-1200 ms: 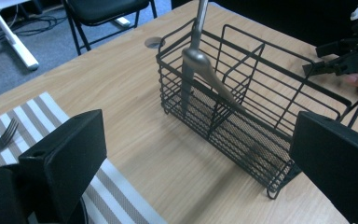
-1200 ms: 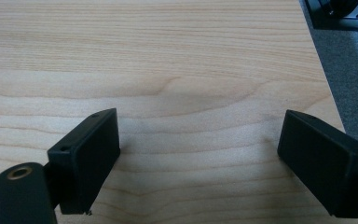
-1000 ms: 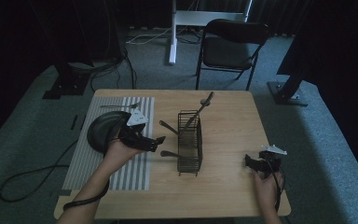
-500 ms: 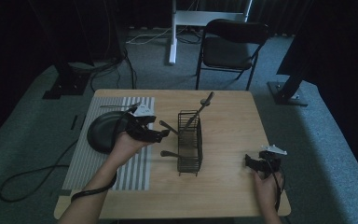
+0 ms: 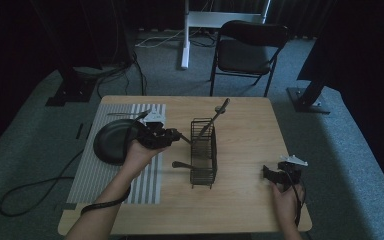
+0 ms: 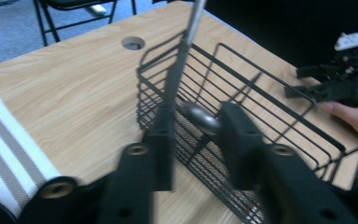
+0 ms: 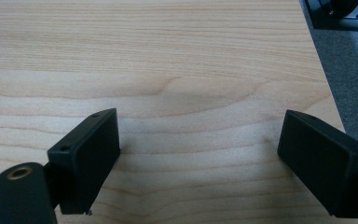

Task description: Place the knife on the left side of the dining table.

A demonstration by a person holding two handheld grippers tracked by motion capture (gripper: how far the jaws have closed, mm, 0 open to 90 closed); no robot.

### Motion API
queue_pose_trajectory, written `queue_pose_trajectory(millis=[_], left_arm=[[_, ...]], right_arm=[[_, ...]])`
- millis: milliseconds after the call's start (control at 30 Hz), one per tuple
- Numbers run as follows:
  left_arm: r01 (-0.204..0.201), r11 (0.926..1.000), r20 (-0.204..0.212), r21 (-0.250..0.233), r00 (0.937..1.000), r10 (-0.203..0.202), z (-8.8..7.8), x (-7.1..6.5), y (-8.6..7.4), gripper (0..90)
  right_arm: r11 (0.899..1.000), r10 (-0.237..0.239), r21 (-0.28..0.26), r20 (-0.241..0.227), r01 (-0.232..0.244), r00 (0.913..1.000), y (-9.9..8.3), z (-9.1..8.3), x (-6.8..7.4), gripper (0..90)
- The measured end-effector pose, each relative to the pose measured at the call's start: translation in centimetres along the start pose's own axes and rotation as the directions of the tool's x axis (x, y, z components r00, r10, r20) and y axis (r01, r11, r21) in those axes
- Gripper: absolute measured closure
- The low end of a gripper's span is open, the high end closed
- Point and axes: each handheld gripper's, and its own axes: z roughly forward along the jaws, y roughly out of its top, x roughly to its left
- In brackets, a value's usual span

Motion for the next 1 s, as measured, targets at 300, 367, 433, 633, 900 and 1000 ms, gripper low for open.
queue_pose_trajectory(millis=[300, 367, 433, 633, 900, 1000], left_arm=[[0.071, 0.9973, 0.057, -0.017, 0.9959, -0.07, -0.1, -0.7, 0.2, 76.7], [0.06, 0.9981, 0.053, -0.018, 0.9969, -0.059, -0.2, -1.0, 0.3, 77.2], [0.034, 0.9992, 0.048, -0.023, 0.9983, -0.033, -0.2, -1.8, 0.5, 78.7], [-0.007, 0.9992, 0.056, -0.038, 0.9984, 0.009, -0.2, -3.3, 1.3, 84.0], [0.002, 0.9994, 0.06, -0.034, 0.9982, 0.0, -0.2, -3.6, 1.5, 83.9], [0.023, 0.9983, 0.056, -0.054, 0.9982, -0.02, -0.8, -3.4, 1.6, 84.0]], right_arm=[[1.0, 0.001, 0.001, 0.0, -0.001, 1.0, 0.0, 0.0, 0.0, 11.8], [1.0, 0.001, 0.0, 0.0, -0.001, 1.0, 0.0, 0.0, 0.0, 11.8], [1.0, 0.001, 0.0, 0.0, -0.001, 1.0, 0.0, 0.0, 0.0, 11.8], [1.0, 0.003, 0.001, 0.0, -0.003, 1.0, 0.0, 0.0, 0.0, 11.9], [1.0, 0.005, 0.001, 0.0, -0.005, 1.0, 0.0, 0.0, 0.0, 12.0], [1.0, 0.004, 0.001, -0.001, -0.004, 1.0, 0.0, 0.0, 0.0, 12.0]])
